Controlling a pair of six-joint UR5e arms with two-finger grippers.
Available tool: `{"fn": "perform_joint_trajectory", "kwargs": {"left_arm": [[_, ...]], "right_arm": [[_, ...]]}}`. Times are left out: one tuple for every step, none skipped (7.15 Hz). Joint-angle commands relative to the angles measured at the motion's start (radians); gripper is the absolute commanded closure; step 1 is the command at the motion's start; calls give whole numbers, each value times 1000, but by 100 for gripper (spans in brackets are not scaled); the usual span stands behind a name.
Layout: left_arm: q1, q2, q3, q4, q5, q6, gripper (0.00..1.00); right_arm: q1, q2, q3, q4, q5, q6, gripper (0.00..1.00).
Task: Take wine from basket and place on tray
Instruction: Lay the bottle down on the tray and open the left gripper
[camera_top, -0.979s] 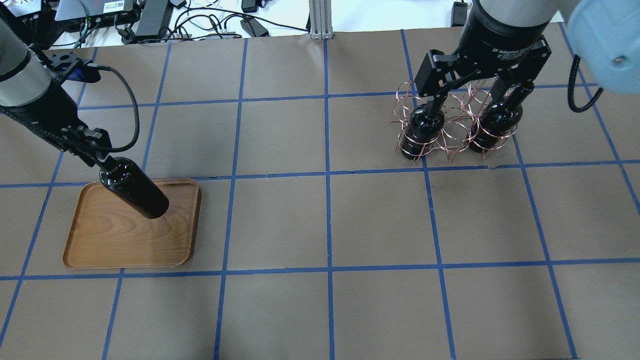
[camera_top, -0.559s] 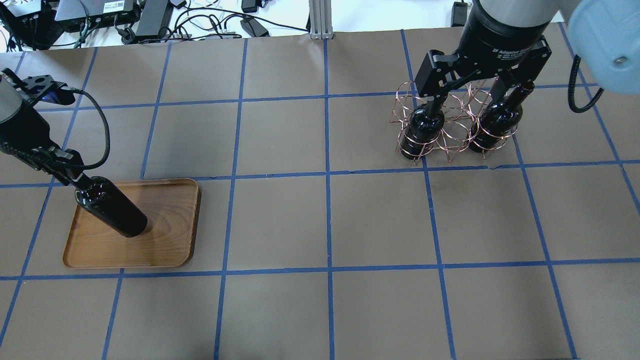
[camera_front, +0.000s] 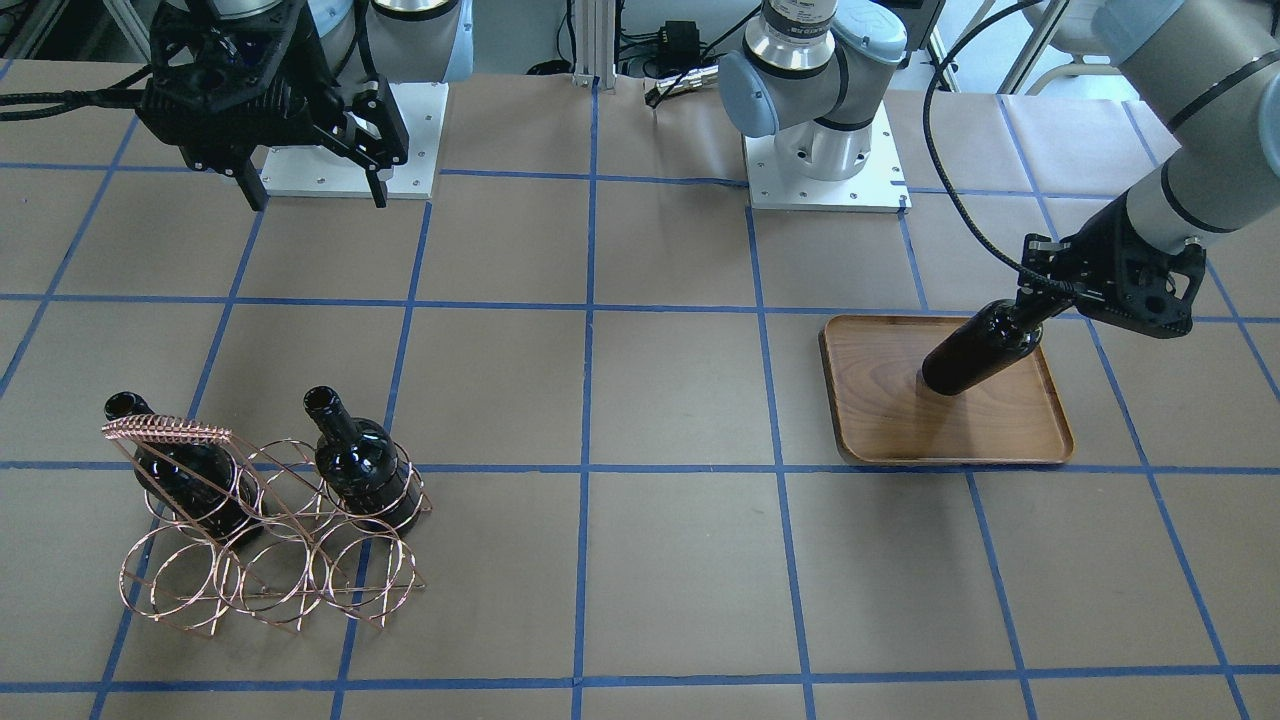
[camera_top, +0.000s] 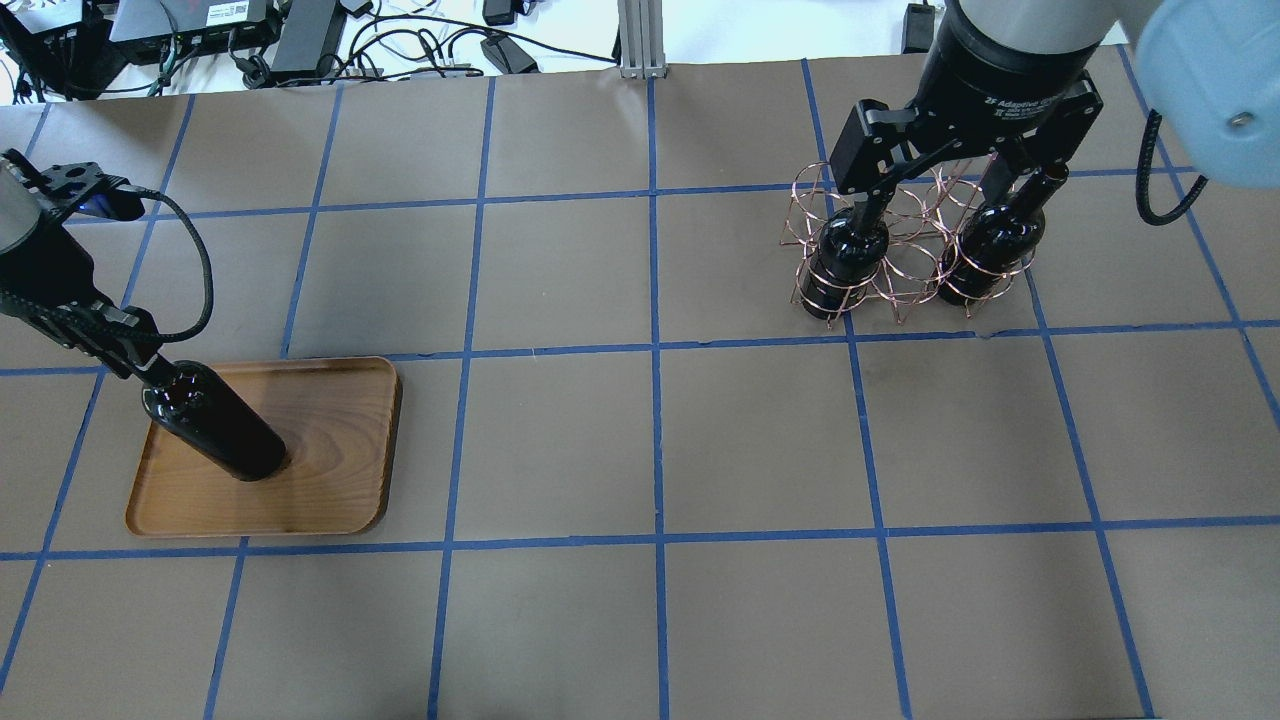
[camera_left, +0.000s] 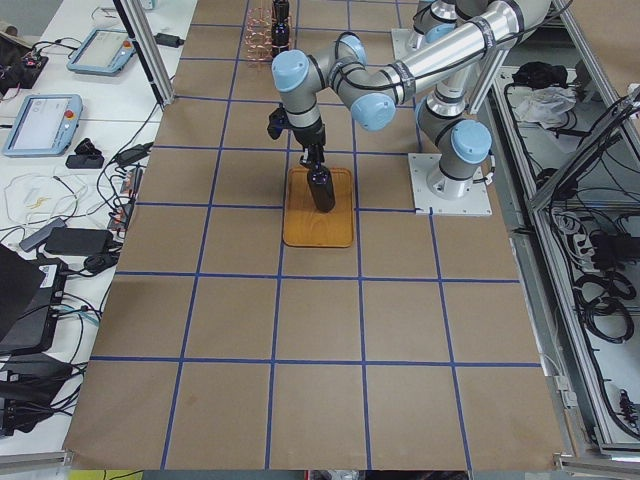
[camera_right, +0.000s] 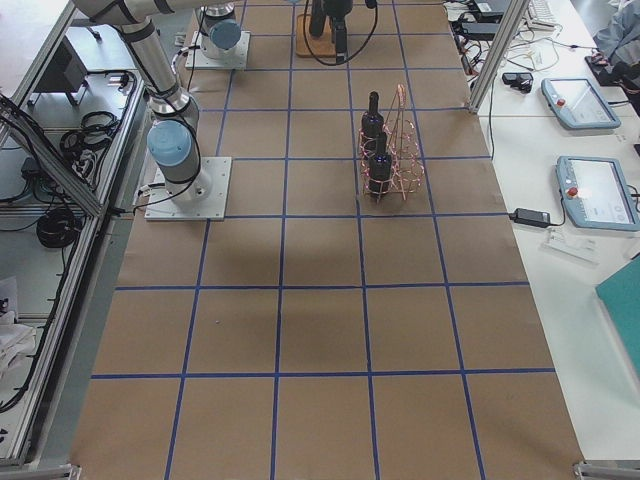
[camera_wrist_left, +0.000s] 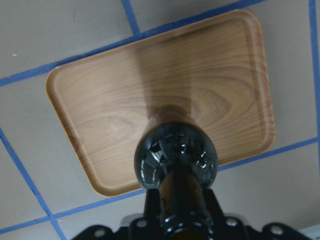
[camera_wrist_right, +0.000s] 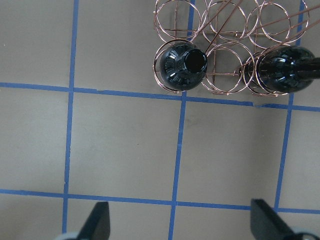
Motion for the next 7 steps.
{"fn": "perform_joint_trajectory", "kwargs": {"left_arm": [[0, -7, 1, 14, -1, -5, 77], [0, -4, 0, 14, -1, -9, 23], [2, -2, 6, 14, 2, -21, 11], [2, 11, 11, 5, 3, -26, 6], [0, 27, 12, -6, 3, -28, 3], [-4, 51, 24, -64, 3, -114, 0], [-23, 57, 97, -157, -1, -281, 0]], "right_arm": [[1, -2, 9, -1, 2, 1, 0], [1, -2, 9, -1, 2, 1, 0], [1, -2, 9, -2, 2, 0, 0], [1, -2, 9, -2, 3, 1, 0], [1, -2, 9, -1, 0, 0, 0], [1, -2, 9, -1, 2, 0, 0], [1, -2, 9, -1, 2, 0, 0]]}}
